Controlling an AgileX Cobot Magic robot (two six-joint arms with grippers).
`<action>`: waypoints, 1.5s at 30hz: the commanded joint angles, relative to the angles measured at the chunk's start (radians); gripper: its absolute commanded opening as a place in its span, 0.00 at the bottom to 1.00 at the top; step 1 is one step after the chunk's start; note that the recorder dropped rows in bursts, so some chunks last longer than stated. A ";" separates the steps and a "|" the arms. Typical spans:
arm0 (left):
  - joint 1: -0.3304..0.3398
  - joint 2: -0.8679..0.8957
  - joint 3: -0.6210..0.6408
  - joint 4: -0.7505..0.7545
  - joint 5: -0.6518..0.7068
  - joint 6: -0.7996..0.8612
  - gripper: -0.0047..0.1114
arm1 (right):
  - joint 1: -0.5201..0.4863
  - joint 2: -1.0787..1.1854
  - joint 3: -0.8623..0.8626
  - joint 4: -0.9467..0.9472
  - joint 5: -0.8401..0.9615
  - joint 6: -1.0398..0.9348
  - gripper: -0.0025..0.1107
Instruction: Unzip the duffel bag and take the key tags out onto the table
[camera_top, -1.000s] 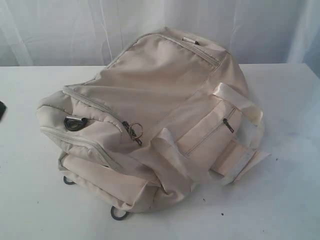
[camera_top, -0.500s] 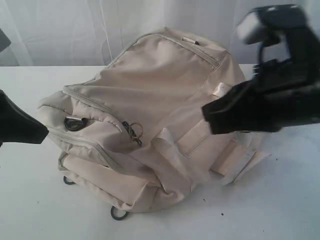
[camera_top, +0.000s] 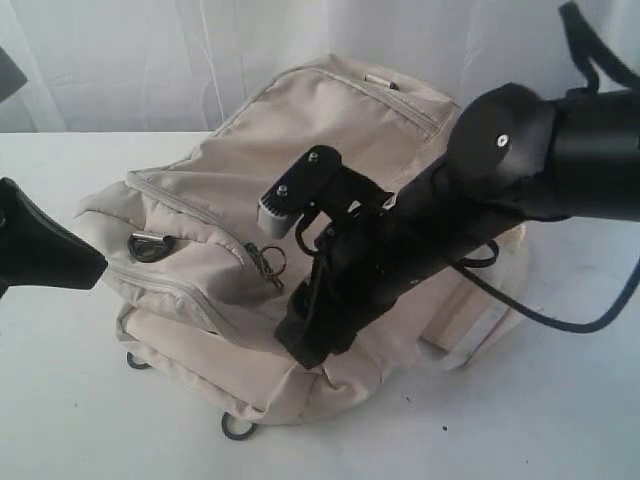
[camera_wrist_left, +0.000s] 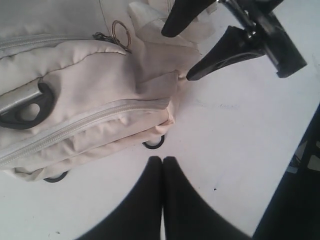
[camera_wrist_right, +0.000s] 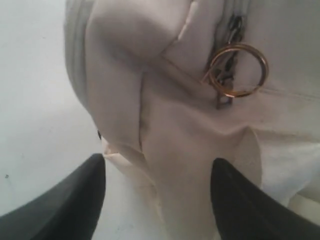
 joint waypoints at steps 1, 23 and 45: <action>-0.005 -0.001 -0.005 -0.025 0.018 0.007 0.04 | 0.002 0.065 -0.003 -0.050 -0.038 -0.020 0.53; -0.005 -0.001 -0.005 -0.025 0.018 0.007 0.04 | 0.099 0.100 -0.003 -0.038 0.352 0.135 0.02; -0.005 -0.001 -0.005 -0.025 0.018 0.007 0.04 | 0.099 0.034 -0.251 -0.216 0.497 0.197 0.49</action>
